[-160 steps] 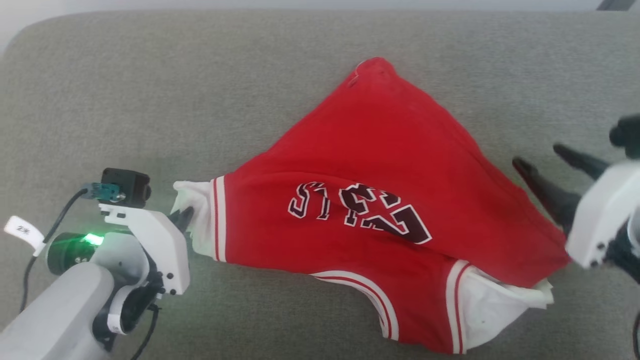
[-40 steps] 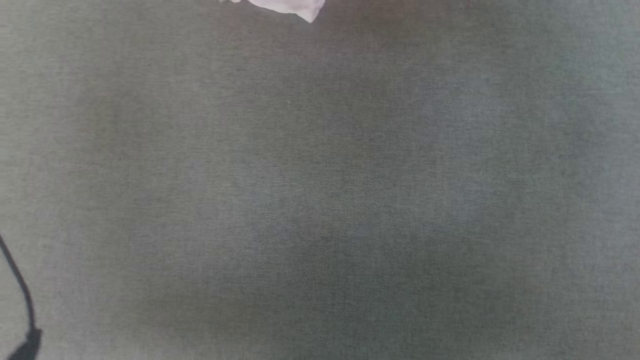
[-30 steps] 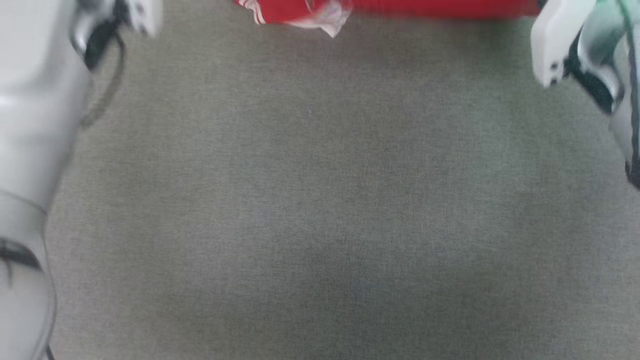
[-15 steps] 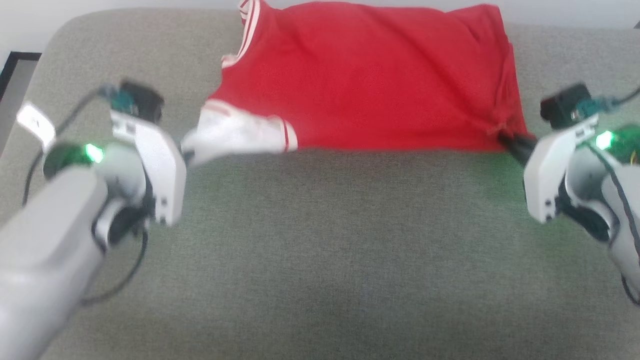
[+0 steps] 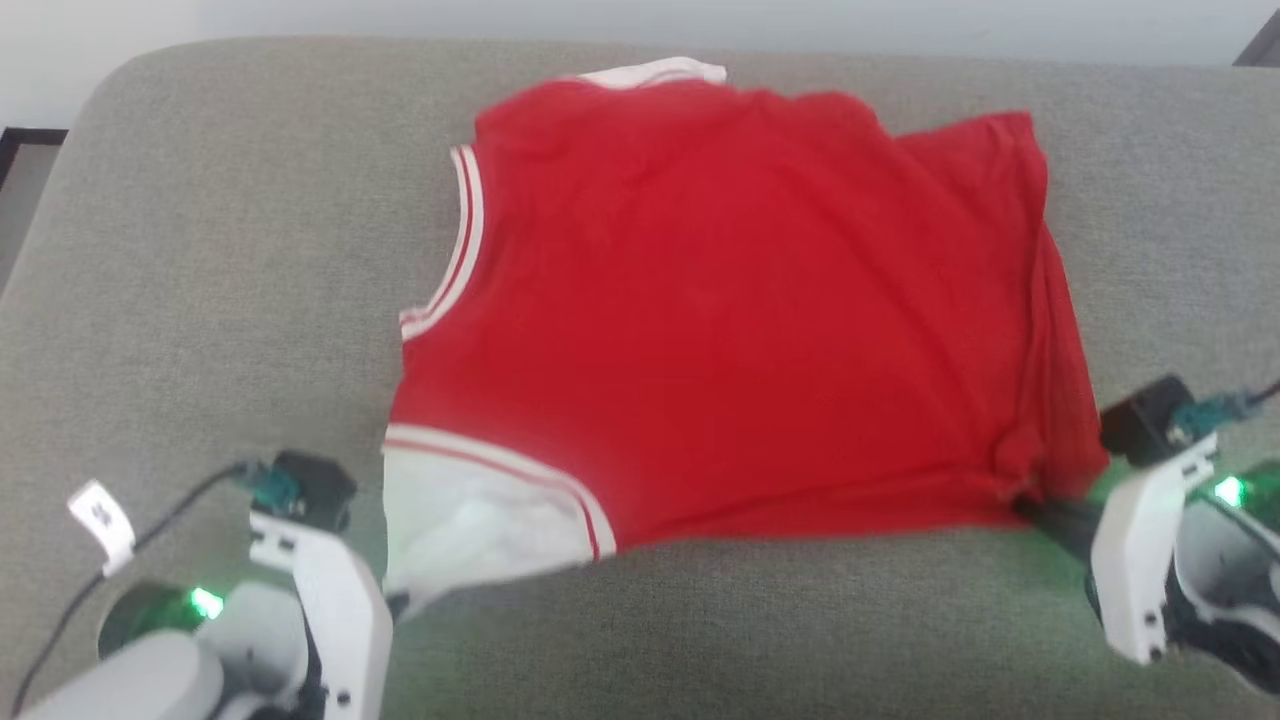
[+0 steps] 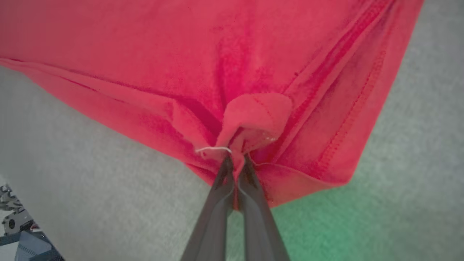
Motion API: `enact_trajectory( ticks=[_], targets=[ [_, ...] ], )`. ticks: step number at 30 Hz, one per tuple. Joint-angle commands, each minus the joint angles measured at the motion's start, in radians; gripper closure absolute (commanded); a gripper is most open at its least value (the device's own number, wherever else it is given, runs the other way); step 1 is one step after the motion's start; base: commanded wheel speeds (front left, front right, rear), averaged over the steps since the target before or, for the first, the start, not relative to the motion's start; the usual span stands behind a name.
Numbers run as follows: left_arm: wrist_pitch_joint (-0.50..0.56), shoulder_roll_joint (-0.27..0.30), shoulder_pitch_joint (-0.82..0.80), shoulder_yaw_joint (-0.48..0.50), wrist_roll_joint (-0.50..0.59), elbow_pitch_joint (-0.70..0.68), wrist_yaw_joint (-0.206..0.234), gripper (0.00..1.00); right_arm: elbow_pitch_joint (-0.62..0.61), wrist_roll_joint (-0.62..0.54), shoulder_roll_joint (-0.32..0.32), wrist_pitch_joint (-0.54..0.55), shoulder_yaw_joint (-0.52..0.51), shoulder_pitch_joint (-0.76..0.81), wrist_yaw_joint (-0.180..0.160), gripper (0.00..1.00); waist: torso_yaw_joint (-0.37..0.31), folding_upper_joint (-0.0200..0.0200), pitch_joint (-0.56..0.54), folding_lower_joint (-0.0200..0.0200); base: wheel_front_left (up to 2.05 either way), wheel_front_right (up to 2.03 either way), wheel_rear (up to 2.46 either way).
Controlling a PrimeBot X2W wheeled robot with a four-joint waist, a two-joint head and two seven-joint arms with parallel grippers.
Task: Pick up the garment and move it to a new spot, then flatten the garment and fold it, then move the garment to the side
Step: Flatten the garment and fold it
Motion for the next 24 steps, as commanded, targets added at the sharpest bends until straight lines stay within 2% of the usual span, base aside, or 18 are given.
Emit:
enact_trajectory(
  ticks=[1,6,11,15,19,24],
  targets=[
    [0.006,0.017,0.048,-0.003,-0.013,-0.033,0.033,1.0,-0.045,0.005,-0.019,0.031,-0.024,0.06,-0.002,1.0,-0.004,-0.0002,0.0,0.0,0.0,0.0,0.0],
    [0.008,0.05,0.132,-0.014,-0.037,-0.093,0.086,1.0,-0.149,0.02,-0.028,0.119,-0.099,0.195,-0.002,1.0,-0.014,-0.0002,0.0,0.0,0.0,0.0,0.0],
    [0.03,0.073,0.16,-0.024,-0.041,-0.131,0.113,1.0,-0.226,0.016,-0.007,0.194,-0.175,0.283,-0.002,1.0,-0.022,-0.0002,0.005,0.0,0.0,0.0,0.0],
    [0.025,0.084,0.147,-0.01,-0.033,-0.151,0.129,1.0,-0.265,0.002,0.017,0.213,-0.225,0.311,-0.002,1.0,-0.027,-0.0002,0.004,0.0,0.0,0.0,0.0],
    [0.014,0.112,0.106,0.014,-0.007,-0.18,0.13,1.0,-0.298,-0.024,0.065,0.23,-0.297,0.322,-0.002,1.0,-0.038,-0.0002,0.002,0.0,0.0,0.0,0.0],
    [0.009,0.161,0.009,0.05,0.066,-0.197,0.106,1.0,-0.331,-0.078,0.13,0.26,-0.377,0.284,-0.002,1.0,-0.052,-0.0002,0.003,0.0,0.0,0.0,0.0]
  ],
)
